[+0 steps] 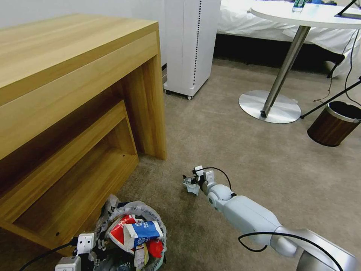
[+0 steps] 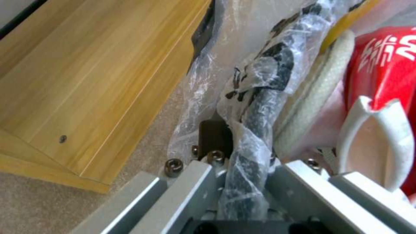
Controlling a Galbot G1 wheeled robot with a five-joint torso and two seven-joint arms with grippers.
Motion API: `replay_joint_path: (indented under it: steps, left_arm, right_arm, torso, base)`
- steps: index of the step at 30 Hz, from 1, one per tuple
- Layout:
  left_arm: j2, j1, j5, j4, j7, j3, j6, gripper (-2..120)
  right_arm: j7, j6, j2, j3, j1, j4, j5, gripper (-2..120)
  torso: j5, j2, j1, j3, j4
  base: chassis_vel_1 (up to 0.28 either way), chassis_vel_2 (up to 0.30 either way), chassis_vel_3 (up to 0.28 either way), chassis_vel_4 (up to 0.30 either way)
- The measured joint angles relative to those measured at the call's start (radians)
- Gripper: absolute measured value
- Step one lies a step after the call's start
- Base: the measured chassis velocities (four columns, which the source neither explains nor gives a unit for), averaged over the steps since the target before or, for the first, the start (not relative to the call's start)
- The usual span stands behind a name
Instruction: Pick up the trash bin and place the garbage on the floor into it.
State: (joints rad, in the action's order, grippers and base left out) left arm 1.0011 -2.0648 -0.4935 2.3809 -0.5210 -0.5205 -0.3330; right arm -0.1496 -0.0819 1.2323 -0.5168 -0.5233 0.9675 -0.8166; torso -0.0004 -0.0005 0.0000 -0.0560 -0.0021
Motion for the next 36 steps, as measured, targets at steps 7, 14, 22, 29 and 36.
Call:
replay_joint_path:
  steps: [7,14,22,29,36]
  left_arm:
    - [-0.011,-0.004,-0.005,0.000,-0.001,-0.002,0.001,0]
    - [0.000,-0.006,0.008,-0.005,0.002,0.009,0.002,0]
    - [0.002,-0.004,0.003,-0.005,0.002,0.008,0.006,0]
    - [0.004,0.000,-0.001,0.002,0.002,0.008,0.011,0]
    - [0.008,-0.005,0.010,0.002,0.004,0.014,0.013,0]
  right_arm:
    - [-0.001,0.009,-0.007,-0.002,-0.033,-0.005,0.044,100]
    - [-0.008,0.014,0.001,0.019,-0.058,-0.031,0.070,100]
    - [-0.006,0.031,0.036,0.025,-0.079,-0.068,0.110,100]
    - [0.000,0.056,0.059,0.024,-0.072,-0.121,0.134,100]
    - [0.011,0.081,0.067,0.037,-0.076,-0.167,0.164,99]
  torso:
    - [0.0001,0.000,0.000,0.000,-0.0001]
    - [0.0001,0.000,0.000,0.000,-0.0001]
    - [0.0002,0.000,0.000,0.000,-0.0001]
    - [0.0002,0.000,0.000,0.000,0.0000]
    - [0.0002,0.000,0.000,0.000,0.0000]
  base:
    - [0.000,0.000,0.000,0.000]
    - [0.000,0.000,0.000,0.000]
    - [0.000,0.000,0.000,0.000]
    - [0.000,0.000,0.000,0.000]
    - [0.000,0.000,0.000,0.000]
